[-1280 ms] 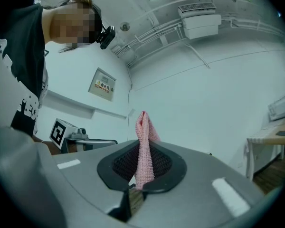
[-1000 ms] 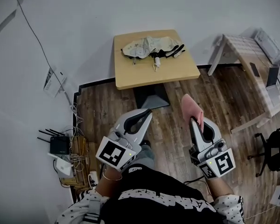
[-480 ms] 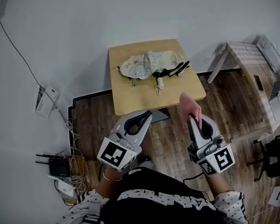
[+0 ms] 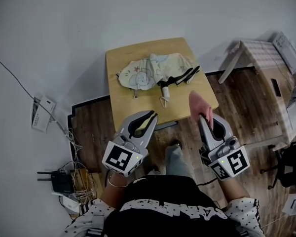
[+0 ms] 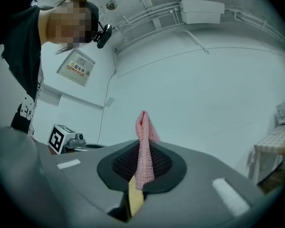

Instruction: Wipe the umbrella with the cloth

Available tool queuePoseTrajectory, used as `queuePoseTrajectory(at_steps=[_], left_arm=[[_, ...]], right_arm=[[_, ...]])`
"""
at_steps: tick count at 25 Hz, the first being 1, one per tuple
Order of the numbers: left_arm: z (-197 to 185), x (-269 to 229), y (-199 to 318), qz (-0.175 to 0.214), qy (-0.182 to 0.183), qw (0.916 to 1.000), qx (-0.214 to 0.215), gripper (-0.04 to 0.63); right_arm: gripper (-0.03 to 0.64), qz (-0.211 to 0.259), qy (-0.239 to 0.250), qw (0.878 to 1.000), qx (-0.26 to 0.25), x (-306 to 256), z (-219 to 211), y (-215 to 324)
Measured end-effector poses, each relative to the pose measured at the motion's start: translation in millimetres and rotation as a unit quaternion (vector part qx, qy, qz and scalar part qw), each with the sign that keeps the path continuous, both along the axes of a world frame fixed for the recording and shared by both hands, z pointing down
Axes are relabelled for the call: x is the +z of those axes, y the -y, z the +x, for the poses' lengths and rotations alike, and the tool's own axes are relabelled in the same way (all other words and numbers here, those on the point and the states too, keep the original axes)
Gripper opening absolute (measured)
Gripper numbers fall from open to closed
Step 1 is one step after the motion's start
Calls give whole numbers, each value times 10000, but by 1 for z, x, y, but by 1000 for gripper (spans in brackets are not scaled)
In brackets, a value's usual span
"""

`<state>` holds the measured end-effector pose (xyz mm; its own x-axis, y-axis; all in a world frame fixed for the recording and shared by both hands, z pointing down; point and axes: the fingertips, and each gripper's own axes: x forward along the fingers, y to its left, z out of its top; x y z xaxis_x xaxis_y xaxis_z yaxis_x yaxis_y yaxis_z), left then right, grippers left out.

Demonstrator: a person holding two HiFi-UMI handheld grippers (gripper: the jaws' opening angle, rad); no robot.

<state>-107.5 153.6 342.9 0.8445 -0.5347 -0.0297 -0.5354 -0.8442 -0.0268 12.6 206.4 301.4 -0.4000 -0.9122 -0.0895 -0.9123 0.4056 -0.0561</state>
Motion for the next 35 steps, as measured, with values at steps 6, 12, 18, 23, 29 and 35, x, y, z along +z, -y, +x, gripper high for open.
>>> queuePoseTrajectory(at_steps=[6,12,18,23,29,35], left_arm=[[32,20,65,-21,197,9990,-409,32],[62,50,133,-366,273,9946,-937,45],[84,91,189,-796,555,9821,-1617,114],[88,116,218,-988,804,9703,-2058,115],[82,147,242,-1330,1173,9536,-2433,131],[78,182,256,-1885,1289,9415,-2477,195]], right_arm=[[31,17,57,9996,-266,9,41,71],[31,-90,28,9970,-768,17,71,146],[31,-340,52,9910,-1291,32,93,201],[31,-502,144,9862,-1568,48,103,231],[31,-699,44,9807,-1827,68,99,250],[31,-845,87,9830,-1630,76,105,259]])
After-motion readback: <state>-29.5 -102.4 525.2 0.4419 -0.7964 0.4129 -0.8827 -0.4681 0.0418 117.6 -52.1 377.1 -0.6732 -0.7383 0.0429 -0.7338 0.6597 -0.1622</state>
